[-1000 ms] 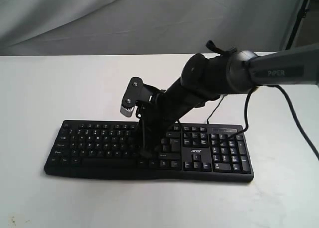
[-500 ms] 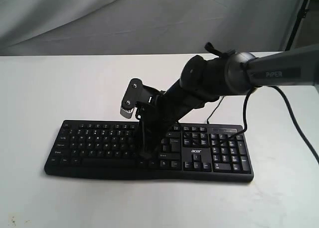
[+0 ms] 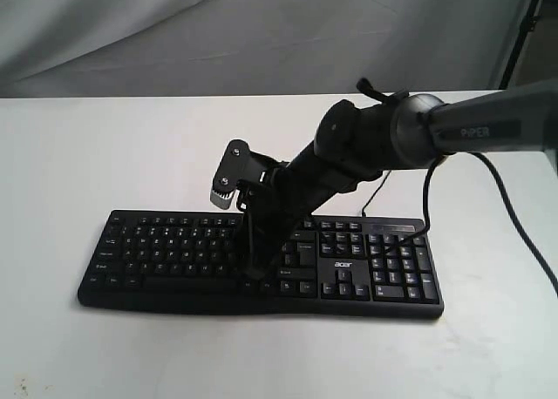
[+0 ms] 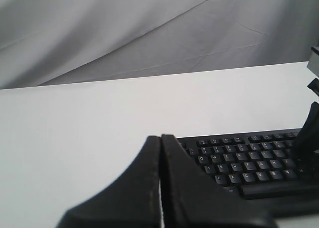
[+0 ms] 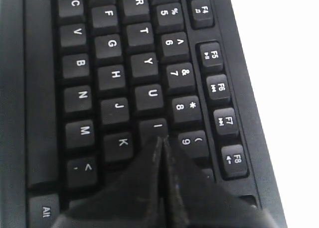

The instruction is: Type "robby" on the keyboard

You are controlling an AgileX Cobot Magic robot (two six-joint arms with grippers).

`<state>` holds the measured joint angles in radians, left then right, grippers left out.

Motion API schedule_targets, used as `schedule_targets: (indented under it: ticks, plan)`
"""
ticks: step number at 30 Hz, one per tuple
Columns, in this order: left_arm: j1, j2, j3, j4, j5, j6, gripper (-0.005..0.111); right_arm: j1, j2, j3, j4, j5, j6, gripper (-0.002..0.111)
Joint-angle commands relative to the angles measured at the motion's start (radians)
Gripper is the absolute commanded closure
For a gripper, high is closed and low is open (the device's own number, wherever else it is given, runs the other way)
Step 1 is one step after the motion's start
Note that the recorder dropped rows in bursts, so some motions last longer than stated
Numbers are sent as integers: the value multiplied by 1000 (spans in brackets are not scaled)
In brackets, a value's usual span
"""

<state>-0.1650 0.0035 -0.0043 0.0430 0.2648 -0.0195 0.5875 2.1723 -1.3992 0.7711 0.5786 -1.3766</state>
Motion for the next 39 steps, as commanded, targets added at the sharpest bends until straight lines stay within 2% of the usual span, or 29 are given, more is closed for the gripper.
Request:
schedule_targets:
  ticks: [1, 11, 24, 36, 39]
  plan:
    - [-6, -3, 4, 5, -5, -3, 107, 6, 7, 1, -3, 6, -9, 108]
    - [-6, -3, 4, 5, -5, -3, 107, 20, -51, 1, -1, 7, -9, 108]
    - [-6, -3, 4, 5, -5, -3, 107, 155, -52, 1, 53, -61, -9, 108]
    - [-6, -3, 4, 5, -5, -3, 107, 161, -40, 1, 91, -81, -9, 108]
    - [-6, -3, 4, 5, -5, -3, 107, 161, 11, -56, 96, -50, -5, 108]
